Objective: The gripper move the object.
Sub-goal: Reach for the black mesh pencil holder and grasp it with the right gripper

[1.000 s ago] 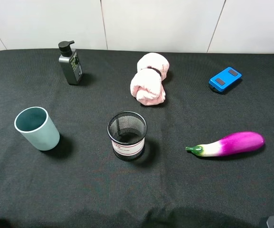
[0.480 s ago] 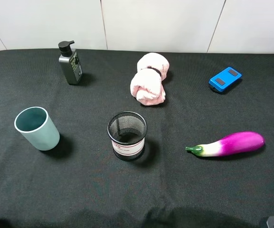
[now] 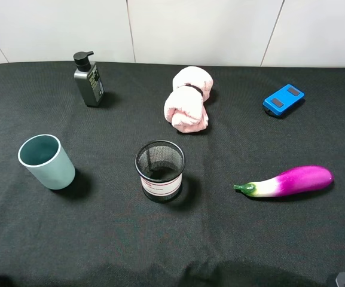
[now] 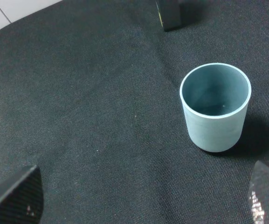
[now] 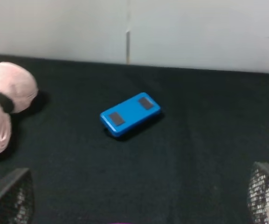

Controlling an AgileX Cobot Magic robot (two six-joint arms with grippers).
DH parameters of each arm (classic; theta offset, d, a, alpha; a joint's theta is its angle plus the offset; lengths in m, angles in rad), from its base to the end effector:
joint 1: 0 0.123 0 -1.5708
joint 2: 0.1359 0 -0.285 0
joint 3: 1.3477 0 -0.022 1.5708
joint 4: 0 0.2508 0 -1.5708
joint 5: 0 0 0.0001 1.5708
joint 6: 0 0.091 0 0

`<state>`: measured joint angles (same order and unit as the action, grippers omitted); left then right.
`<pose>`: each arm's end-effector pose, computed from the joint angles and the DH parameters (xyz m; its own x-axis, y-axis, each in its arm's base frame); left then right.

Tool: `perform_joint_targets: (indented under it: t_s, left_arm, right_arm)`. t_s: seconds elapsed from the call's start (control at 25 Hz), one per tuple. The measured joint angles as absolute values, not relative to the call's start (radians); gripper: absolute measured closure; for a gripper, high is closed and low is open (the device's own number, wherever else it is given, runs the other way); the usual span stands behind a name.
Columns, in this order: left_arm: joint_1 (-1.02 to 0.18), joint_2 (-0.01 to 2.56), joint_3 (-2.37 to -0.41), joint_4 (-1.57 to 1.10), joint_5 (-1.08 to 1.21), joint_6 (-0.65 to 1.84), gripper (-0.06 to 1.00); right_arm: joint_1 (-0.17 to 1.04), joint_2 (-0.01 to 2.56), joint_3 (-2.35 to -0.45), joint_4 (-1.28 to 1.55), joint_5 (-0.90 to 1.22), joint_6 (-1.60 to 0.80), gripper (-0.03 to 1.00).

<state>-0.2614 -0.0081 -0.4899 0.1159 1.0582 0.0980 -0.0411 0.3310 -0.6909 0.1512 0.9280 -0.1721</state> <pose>-0.0025 0.0102 0.2751 -0.4061 0.2677 -0.8738 0.2359 0.9544 0.1828 0.0428 0.0092 0.3381 -0.4504 -0.0619 -0.8907 -0.1031 0.9945 -0.0170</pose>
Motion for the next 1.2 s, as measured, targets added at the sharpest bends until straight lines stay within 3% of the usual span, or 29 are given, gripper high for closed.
perform_joint_targets:
  t_s: [0.28, 0.6, 1.2]
  left_arm:
    - [-0.261, -0.008, -0.49, 0.116, 1.058, 0.098, 0.01]
    - [-0.261, -0.008, -0.49, 0.116, 1.058, 0.098, 0.01]
    - [-0.261, -0.008, -0.49, 0.116, 1.058, 0.098, 0.01]
  right_arm:
    - [-0.024, 0.528, -0.813, 0.299, 0.921, -0.34, 0.27]
    - [0.077, 0.761, -0.955, 0.308, 0.946, -0.36, 0.27]
    - [0.473, 1.268, -1.211, 0.26, 1.045, -0.372, 0.27]
